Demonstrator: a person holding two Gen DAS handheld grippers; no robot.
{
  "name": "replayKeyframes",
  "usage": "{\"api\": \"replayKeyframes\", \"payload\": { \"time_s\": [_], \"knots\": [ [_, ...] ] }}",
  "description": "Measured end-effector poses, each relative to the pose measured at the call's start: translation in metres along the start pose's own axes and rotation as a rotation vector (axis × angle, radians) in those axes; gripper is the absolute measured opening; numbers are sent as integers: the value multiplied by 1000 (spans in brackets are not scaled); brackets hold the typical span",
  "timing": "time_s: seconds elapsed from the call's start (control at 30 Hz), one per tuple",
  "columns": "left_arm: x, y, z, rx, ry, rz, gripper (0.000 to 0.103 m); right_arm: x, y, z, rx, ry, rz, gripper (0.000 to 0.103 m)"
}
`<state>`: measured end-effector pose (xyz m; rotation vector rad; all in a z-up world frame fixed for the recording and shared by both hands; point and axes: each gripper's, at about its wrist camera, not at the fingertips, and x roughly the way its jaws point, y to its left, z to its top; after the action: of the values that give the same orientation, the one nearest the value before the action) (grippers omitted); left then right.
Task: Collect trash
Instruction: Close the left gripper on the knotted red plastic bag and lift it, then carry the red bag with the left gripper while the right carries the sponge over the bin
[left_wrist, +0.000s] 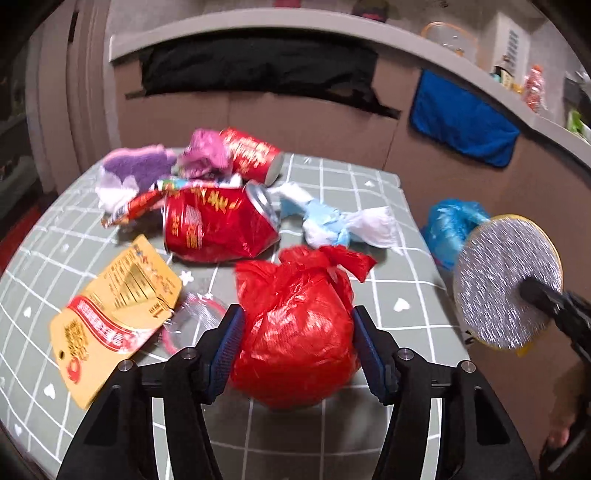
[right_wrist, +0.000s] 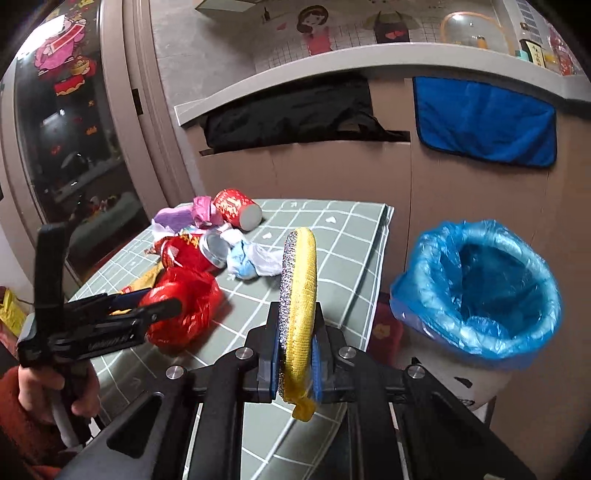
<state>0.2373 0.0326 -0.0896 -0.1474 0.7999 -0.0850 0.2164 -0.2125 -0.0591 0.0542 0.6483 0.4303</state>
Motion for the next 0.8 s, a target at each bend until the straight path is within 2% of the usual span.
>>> {"api": "replayKeyframes", "payload": {
  "time_s": [0.2, 0.27, 0.37, 0.6, 0.8],
  "knots": [
    [-4, 8, 2, -51, -28, 11, 58, 3, -2, -6, 7, 7, 6, 13],
    [-8, 10, 1, -60, -43, 17, 51, 3, -1, -6, 6, 1, 4, 13],
    [-15, 12, 2, -69, -73, 4, 47, 0, 1, -3, 4, -16, 1, 13],
    [-49, 6, 13, -31, -157, 5, 42, -13, 9, 10, -4, -63, 22, 13],
    [-85, -23, 50, 43, -265, 2, 42, -30, 7, 40, -11, -135, 43, 13]
  ]
}}
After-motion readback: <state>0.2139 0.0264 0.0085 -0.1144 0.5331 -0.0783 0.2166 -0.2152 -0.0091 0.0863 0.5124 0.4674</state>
